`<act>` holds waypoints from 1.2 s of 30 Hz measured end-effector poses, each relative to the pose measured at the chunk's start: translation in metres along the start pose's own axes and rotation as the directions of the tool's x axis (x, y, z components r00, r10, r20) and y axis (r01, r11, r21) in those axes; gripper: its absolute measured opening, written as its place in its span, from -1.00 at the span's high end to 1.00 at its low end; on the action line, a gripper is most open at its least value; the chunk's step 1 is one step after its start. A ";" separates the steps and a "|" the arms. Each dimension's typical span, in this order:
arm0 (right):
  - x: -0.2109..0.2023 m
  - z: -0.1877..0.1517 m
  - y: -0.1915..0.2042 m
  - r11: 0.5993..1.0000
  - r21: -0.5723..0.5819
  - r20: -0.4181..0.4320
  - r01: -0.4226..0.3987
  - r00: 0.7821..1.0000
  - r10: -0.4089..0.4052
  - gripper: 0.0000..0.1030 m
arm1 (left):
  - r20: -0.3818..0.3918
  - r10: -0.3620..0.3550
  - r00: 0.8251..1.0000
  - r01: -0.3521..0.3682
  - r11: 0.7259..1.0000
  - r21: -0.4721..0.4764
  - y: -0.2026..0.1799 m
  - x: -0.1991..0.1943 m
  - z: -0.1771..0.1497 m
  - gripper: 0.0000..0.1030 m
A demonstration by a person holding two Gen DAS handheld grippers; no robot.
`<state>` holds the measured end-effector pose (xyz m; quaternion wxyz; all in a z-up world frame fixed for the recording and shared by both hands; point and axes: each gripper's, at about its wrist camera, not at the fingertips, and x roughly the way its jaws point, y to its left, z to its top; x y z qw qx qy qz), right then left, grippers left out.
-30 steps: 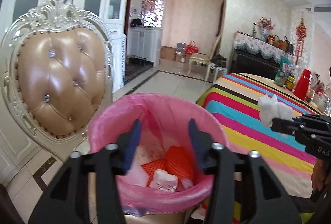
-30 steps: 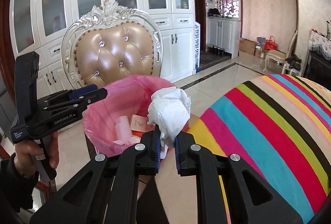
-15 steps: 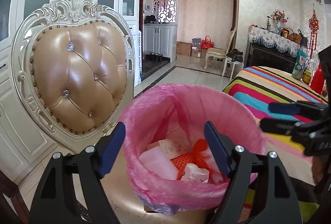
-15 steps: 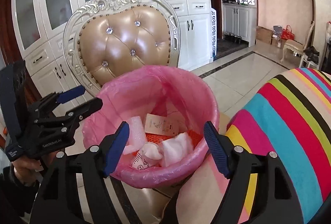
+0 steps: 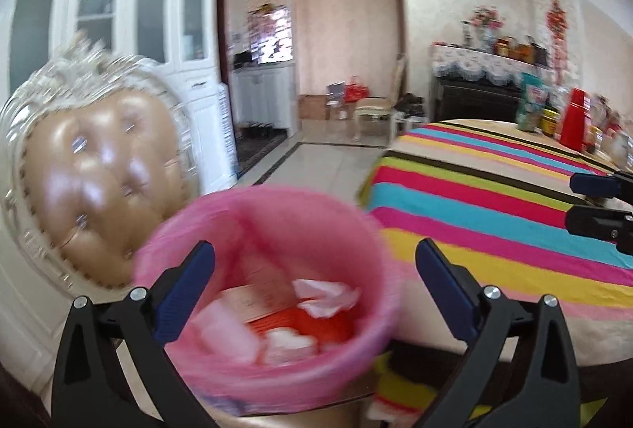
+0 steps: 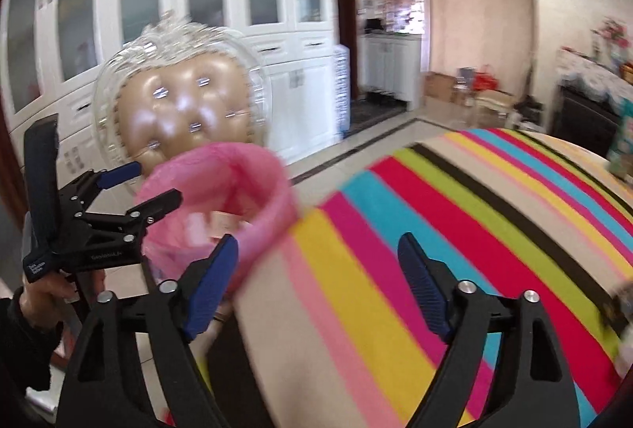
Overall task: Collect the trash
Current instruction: 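Move both open tools back over the table toward the remaining trash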
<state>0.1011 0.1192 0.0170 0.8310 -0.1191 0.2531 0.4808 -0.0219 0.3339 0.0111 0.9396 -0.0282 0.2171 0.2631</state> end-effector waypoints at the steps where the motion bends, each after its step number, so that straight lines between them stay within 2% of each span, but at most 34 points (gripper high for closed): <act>1: -0.008 -0.005 -0.012 0.999 0.018 0.002 0.026 1.000 -0.026 -0.59 | 0.004 -0.027 1.000 0.027 0.999 0.025 -0.017 0.001 0.004 -0.91; 4: -0.037 -0.023 -0.057 0.989 0.086 -0.001 0.119 0.993 -0.119 -0.60 | 0.013 -0.114 0.993 0.113 0.990 0.081 -0.065 0.002 0.014 -0.91; 6: -0.057 -0.038 -0.087 0.973 0.135 -0.009 0.188 0.982 -0.188 -0.60 | 0.012 -0.215 0.977 0.213 0.971 0.111 -0.108 0.003 0.022 -0.91; 10: -0.097 -0.065 -0.140 0.934 0.202 -0.022 0.294 0.955 -0.296 -0.60 | -0.016 -0.330 0.944 0.329 0.932 0.150 -0.177 0.010 0.032 -0.91; 13: -0.126 -0.087 -0.176 0.899 0.242 -0.040 0.364 0.930 -0.366 -0.60 | -0.060 -0.411 0.910 0.415 0.896 0.159 -0.232 0.020 0.035 -0.91; 14: -0.134 -0.093 -0.187 0.886 0.254 -0.047 0.387 0.920 -0.388 -0.60 | -0.084 -0.444 0.892 0.452 0.879 0.154 -0.253 0.025 0.035 -0.91; 19: -0.184 -0.128 -0.249 0.794 0.339 -0.093 0.505 0.858 -0.506 -0.60 | -0.156 -0.545 0.824 0.565 0.815 0.133 -0.339 0.039 0.034 -0.91; 22: -0.208 -0.148 -0.284 0.731 0.387 -0.136 0.562 0.819 -0.558 -0.60 | -0.181 -0.584 0.792 0.607 0.784 0.128 -0.386 0.043 0.034 -0.91; 26: -0.223 -0.169 -0.318 0.668 0.425 -0.193 0.610 0.783 -0.592 -0.60 | -0.224 -0.609 0.761 0.642 0.757 0.124 -0.437 0.051 0.029 -0.91; 28: -0.226 -0.177 -0.333 0.646 0.444 -0.220 0.622 0.774 -0.594 -0.60 | -0.256 -0.609 0.751 0.649 0.752 0.118 -0.463 0.060 0.026 -0.91; 33: -0.229 -0.195 -0.365 0.607 0.482 -0.267 0.632 0.766 -0.585 -0.60 | -0.333 -0.582 0.742 0.648 0.750 0.133 -0.501 0.084 0.022 -0.89; 36: -0.223 -0.196 -0.375 0.597 0.487 -0.286 0.638 0.762 -0.581 -0.60 | -0.362 -0.558 0.747 0.637 0.756 0.150 -0.519 0.093 0.019 -0.80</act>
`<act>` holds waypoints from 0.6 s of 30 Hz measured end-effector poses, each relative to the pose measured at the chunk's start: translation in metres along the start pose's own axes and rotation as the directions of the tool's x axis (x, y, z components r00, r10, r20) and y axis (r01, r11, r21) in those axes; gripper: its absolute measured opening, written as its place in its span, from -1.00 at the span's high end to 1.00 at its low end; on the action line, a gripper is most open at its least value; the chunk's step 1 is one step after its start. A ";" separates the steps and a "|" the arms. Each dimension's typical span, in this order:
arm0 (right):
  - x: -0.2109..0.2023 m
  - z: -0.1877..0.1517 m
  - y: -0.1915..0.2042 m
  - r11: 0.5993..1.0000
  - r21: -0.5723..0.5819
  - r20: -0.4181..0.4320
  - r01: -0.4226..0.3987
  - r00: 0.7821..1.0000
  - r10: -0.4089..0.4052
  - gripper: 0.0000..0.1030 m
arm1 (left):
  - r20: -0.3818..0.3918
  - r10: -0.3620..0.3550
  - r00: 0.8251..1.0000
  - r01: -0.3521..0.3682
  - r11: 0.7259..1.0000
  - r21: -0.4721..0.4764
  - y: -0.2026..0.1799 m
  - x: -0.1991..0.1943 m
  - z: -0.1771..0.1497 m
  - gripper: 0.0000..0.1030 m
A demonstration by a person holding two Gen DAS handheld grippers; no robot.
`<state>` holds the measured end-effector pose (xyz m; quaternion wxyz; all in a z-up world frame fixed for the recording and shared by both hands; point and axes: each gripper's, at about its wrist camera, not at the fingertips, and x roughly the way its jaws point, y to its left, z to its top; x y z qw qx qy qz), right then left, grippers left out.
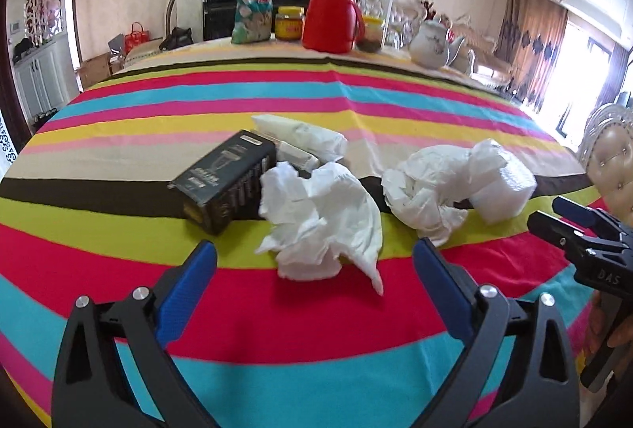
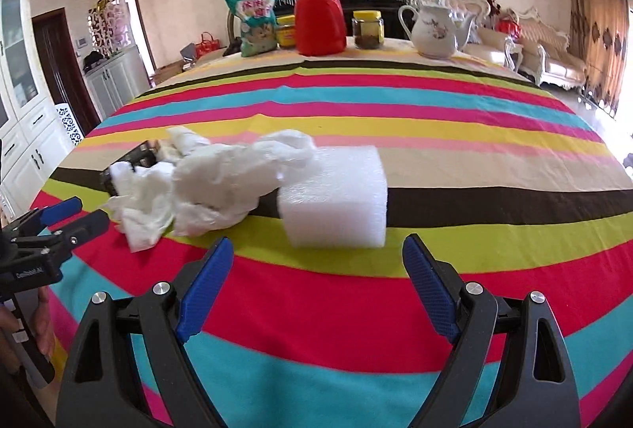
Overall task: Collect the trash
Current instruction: 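Grasp a white foam block with the right tool while the left tool grasps crumpled tissue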
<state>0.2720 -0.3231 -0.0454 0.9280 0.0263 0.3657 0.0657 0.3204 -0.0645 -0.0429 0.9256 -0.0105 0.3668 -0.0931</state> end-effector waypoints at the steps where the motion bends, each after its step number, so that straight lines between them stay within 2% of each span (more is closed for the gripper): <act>1: 0.004 0.002 -0.001 1.000 0.004 -0.005 0.006 1.000 -0.006 -0.60 | -0.012 0.003 1.000 -0.002 1.000 0.006 -0.004 0.008 0.003 -0.77; 8: 0.024 0.010 -0.009 0.999 0.045 -0.039 -0.004 0.999 0.005 -0.60 | -0.087 0.025 0.996 -0.022 0.999 0.036 -0.016 0.039 0.013 -0.47; 11: 0.031 0.013 -0.010 0.999 0.039 -0.054 -0.001 0.999 0.003 -0.60 | -0.141 0.026 0.990 -0.021 0.999 0.035 -0.018 0.051 0.015 -0.26; 13: 0.034 0.014 -0.010 0.999 0.034 -0.060 -0.008 0.998 0.010 -0.48 | -0.154 0.023 0.988 -0.019 0.999 0.027 -0.017 0.055 0.016 -0.12; 14: 0.035 0.015 -0.009 0.999 0.030 -0.065 -0.013 0.998 0.015 -0.29 | -0.154 0.026 0.988 -0.022 0.999 0.028 -0.017 0.056 0.016 0.07; 15: 0.035 0.015 -0.008 0.999 0.028 -0.063 -0.015 0.998 0.017 -0.28 | -0.151 0.025 0.988 -0.021 0.999 0.028 -0.016 0.055 0.016 0.30; 17: 0.029 0.014 -0.007 1.000 0.021 -0.047 -0.014 0.999 0.015 -0.24 | -0.146 0.010 0.989 -0.005 0.999 0.039 -0.016 0.052 0.014 0.61; 18: 0.026 0.013 -0.005 1.000 0.012 -0.037 -0.004 0.999 0.004 -0.23 | -0.142 0.003 0.990 0.003 0.999 0.043 -0.015 0.050 0.014 0.66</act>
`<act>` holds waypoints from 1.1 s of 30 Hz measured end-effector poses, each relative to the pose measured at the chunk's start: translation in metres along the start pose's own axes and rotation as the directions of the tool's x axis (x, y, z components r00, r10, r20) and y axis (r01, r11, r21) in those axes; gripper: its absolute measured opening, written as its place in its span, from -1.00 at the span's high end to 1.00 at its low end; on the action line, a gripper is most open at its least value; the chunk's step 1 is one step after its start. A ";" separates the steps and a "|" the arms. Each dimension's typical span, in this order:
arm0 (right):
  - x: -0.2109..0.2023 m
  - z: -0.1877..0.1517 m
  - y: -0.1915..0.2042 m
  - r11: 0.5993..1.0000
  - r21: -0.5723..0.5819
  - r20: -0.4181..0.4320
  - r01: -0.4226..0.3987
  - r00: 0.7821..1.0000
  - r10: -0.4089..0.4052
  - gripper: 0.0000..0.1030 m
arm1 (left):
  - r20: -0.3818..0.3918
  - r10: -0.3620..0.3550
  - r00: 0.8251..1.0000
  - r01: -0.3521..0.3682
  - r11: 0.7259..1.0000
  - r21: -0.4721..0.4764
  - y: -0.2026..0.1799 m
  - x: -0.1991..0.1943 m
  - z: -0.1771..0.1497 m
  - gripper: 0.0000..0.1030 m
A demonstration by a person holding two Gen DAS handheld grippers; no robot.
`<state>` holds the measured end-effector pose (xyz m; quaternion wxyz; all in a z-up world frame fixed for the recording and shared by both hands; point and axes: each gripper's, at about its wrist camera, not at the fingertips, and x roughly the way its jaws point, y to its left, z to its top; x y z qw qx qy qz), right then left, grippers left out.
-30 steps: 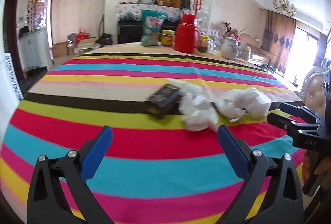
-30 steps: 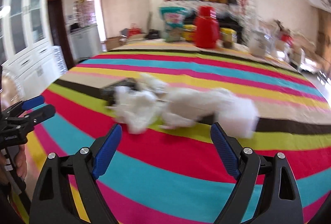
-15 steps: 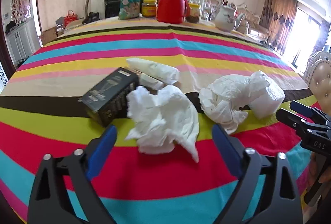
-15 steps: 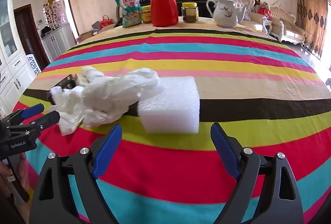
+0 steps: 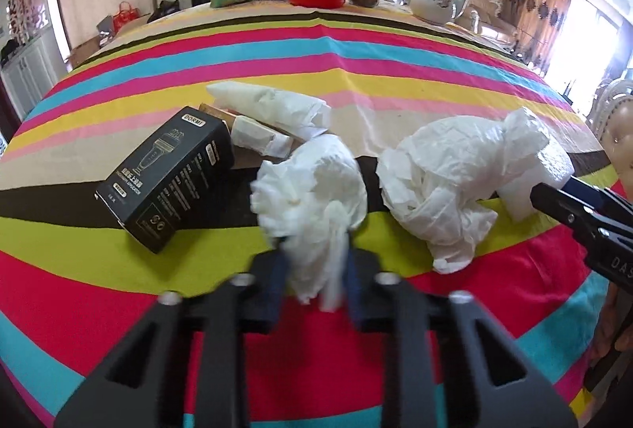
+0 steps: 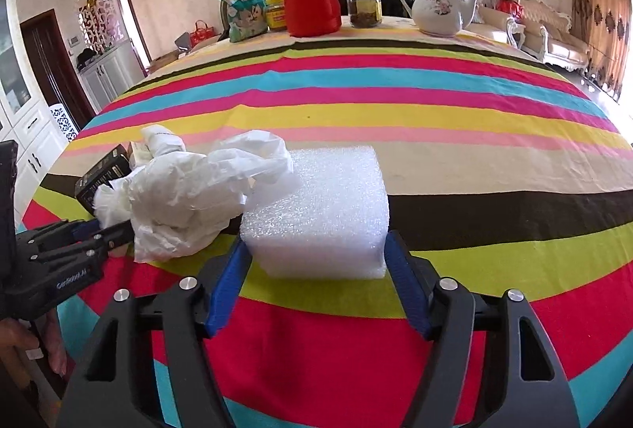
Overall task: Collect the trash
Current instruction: 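Grasp a white foam block with the right tool while the left tool grasps crumpled tissue, then lift the foam block and tissue and carry both to the pink bin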
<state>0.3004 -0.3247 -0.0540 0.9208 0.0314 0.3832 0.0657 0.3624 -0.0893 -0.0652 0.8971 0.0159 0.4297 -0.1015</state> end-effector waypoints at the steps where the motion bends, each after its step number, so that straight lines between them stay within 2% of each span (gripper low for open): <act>1: -0.005 -0.002 0.003 1.000 -0.014 0.017 0.012 1.000 -0.012 -0.22 | 0.003 -0.004 1.000 0.004 1.000 0.002 0.000 -0.001 -0.001 0.68; 10: -0.046 -0.020 0.012 0.999 -0.031 0.065 -0.014 0.998 0.016 -0.21 | 0.073 -0.038 0.997 0.038 0.999 0.010 -0.004 -0.036 -0.021 0.71; 15: -0.068 -0.033 0.020 0.997 -0.033 0.084 -0.067 0.994 0.070 -0.21 | 0.130 -0.059 0.990 0.062 0.998 -0.019 0.002 -0.063 -0.032 0.71; 23: -0.101 -0.049 0.059 0.986 -0.117 0.144 -0.122 0.980 0.138 -0.21 | 0.239 -0.045 0.970 0.054 0.998 -0.029 0.012 -0.108 -0.053 0.71; 33: -0.122 -0.059 0.113 0.957 -0.208 0.165 -0.201 0.957 0.237 -0.21 | 0.354 -0.028 0.935 0.036 0.999 -0.017 0.032 -0.168 -0.087 0.71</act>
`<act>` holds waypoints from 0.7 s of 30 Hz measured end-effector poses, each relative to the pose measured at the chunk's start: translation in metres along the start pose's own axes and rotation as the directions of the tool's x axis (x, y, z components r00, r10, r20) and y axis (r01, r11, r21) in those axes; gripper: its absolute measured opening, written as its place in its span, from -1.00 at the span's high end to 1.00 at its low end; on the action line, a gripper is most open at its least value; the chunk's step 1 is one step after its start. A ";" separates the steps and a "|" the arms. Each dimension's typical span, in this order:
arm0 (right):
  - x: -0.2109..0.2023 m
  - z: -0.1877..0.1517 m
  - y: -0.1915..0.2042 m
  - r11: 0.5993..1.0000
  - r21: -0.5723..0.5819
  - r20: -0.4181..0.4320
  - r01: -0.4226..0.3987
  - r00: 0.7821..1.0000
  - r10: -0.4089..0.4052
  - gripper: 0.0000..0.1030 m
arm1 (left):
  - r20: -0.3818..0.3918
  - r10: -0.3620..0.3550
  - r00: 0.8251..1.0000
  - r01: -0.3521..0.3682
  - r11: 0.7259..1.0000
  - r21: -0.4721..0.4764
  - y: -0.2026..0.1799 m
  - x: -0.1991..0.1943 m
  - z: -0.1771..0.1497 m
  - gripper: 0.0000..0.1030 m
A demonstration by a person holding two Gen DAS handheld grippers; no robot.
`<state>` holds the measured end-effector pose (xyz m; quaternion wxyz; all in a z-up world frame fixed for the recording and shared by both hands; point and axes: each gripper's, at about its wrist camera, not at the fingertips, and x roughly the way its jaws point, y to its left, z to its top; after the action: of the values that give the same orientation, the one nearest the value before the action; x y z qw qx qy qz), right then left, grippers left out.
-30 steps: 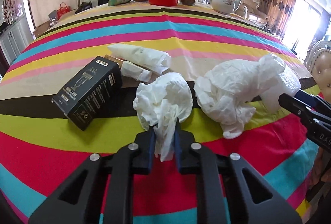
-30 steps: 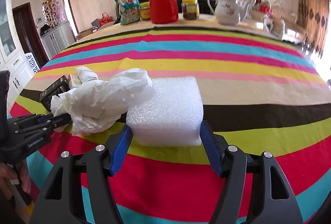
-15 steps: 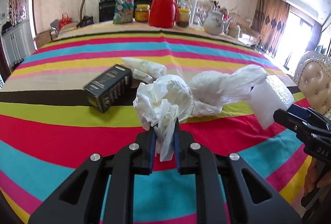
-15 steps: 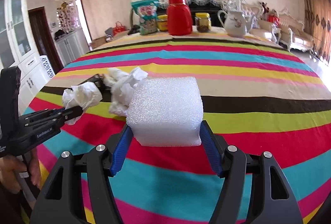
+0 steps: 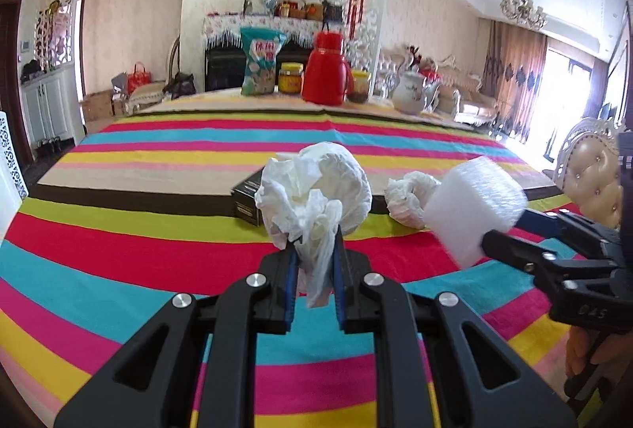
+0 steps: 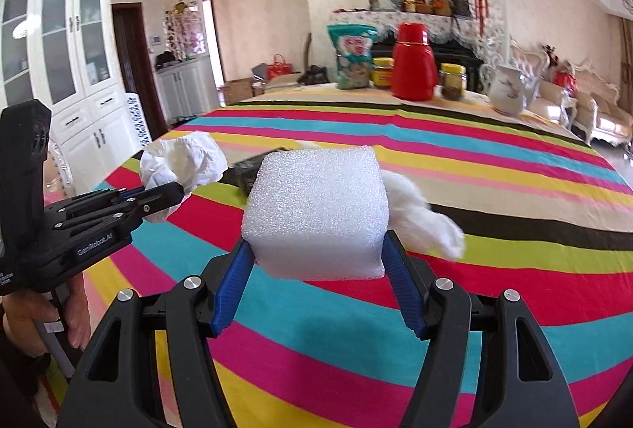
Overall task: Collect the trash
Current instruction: 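Lift the foam block and tissue and carry both to the pink bin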
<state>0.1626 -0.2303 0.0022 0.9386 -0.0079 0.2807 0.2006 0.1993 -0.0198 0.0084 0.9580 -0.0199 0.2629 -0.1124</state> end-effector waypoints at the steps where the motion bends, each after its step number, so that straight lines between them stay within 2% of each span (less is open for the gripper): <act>1: -0.001 0.000 0.006 1.000 -0.005 0.006 -0.007 1.000 0.007 -0.21 | 0.007 0.003 1.000 -0.003 1.000 0.003 0.002 -0.005 -0.001 0.71; 9: -0.001 0.008 0.058 0.996 -0.054 0.040 -0.070 0.997 0.072 -0.22 | 0.064 0.043 0.997 -0.043 0.999 0.000 0.025 -0.055 -0.009 0.71; 21: 0.009 0.017 0.138 0.972 -0.129 0.050 -0.194 0.978 0.202 -0.22 | 0.135 0.168 0.977 -0.168 0.986 -0.013 0.080 -0.128 -0.035 0.70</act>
<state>0.1258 -0.0983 0.0252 0.9199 -0.0314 0.2376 0.3103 0.0908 0.0879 0.0342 0.9797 -0.0059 0.1983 -0.0292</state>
